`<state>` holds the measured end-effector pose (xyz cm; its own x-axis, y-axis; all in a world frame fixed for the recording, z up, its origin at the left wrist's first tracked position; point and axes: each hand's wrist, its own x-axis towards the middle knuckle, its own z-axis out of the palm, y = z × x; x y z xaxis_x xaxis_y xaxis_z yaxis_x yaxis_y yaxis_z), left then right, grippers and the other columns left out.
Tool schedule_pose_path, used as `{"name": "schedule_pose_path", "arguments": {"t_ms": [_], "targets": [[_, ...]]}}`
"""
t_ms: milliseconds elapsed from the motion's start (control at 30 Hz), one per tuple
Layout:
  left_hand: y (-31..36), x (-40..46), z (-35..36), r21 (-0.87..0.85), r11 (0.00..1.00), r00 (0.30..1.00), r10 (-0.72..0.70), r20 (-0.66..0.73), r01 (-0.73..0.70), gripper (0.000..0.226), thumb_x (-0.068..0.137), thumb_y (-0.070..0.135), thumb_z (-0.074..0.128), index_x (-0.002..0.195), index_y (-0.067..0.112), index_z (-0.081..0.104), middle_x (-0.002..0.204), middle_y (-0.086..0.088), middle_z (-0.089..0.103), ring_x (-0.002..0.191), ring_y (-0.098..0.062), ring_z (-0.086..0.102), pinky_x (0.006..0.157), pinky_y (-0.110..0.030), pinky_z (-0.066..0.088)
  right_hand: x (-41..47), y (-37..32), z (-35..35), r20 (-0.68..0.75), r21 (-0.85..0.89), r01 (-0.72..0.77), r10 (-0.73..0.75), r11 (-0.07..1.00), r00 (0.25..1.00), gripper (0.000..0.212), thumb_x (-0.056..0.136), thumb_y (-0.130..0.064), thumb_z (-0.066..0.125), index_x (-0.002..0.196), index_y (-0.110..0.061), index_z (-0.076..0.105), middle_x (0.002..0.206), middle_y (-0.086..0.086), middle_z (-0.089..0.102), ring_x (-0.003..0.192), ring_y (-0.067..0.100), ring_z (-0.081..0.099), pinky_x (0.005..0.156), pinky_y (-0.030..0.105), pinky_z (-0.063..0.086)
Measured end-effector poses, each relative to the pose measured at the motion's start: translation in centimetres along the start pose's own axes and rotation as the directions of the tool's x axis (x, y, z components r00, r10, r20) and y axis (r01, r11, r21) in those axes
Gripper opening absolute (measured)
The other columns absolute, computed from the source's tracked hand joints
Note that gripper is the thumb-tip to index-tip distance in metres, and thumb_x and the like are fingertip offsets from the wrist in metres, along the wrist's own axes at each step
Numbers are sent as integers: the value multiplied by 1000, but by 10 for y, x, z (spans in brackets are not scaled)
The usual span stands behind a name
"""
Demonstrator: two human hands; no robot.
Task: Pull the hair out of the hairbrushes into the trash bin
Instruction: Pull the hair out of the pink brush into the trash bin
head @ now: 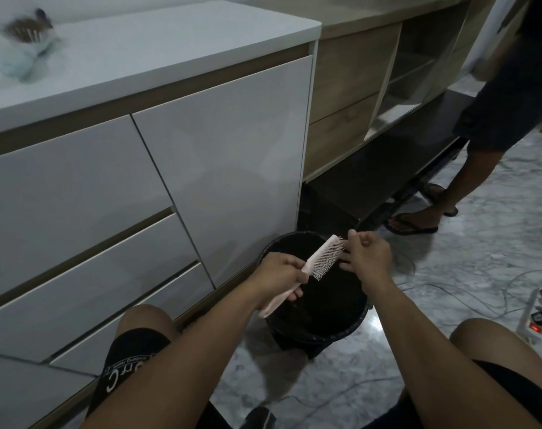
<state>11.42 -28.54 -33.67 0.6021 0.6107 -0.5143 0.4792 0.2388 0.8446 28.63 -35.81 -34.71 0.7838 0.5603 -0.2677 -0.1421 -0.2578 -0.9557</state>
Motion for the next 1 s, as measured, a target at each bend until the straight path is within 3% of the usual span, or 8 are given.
{"name": "schedule_pose_path", "arguments": {"t_ms": [100,200,267,500,700,833,933,1000], "targets": [[-1,2,5,105,992,996,68,-51,-63,27,87,8,63,113,10,69,79,-2,66,59,-10,61,52,-23,48,-7,-2,2,251,10,-72,67,997,966,54,83,-25,75,131,-17,50,120,11,63,101,28,69,72,44,62],[0,3,7,153,983,991,117,-63,-106,25,87,8,63,109,14,71,76,2,64,60,-9,60,54,-24,48,-12,-1,5,390,43,-132,106,990,915,81,74,-11,83,143,-22,41,132,13,50,111,36,64,79,51,60],[1,2,7,166,979,989,128,-72,-115,25,87,8,63,109,15,72,74,3,64,60,-10,60,53,-24,47,-12,0,6,356,108,-133,86,985,930,77,75,-8,82,142,-19,46,131,16,54,109,36,65,79,50,61],[1,1,5,137,988,994,87,-64,-77,30,86,5,64,115,12,71,78,-1,68,57,-10,58,51,-23,46,-5,0,4,165,113,-150,130,982,978,26,94,-16,61,119,-13,67,109,17,67,85,35,73,65,43,63],[0,4,8,153,986,994,78,-72,-66,30,86,5,65,114,10,72,75,-1,66,56,-10,58,51,-23,46,-2,2,2,-4,113,-107,108,988,994,3,85,-11,73,86,-8,72,89,18,73,72,28,74,55,32,60],[3,3,11,137,990,996,52,-73,-42,31,88,7,64,118,9,69,85,-6,68,62,-11,61,53,-22,48,-1,5,1,-117,54,-30,36,998,993,11,81,-18,78,81,-9,72,82,13,75,67,18,75,60,31,59],[6,3,8,83,996,995,27,-95,-20,32,89,6,61,120,4,65,79,-10,67,59,-14,64,57,-26,52,-2,4,1,-221,148,-53,85,988,972,18,86,-22,72,90,-6,69,82,9,73,69,17,73,67,34,61],[7,4,3,8,1000,995,19,-97,-19,32,89,3,59,120,-3,62,80,-13,67,58,-17,66,59,-30,55,-2,3,1,-192,187,-93,129,978,973,19,91,-22,66,98,-5,68,92,12,71,77,18,69,74,36,60]]}}
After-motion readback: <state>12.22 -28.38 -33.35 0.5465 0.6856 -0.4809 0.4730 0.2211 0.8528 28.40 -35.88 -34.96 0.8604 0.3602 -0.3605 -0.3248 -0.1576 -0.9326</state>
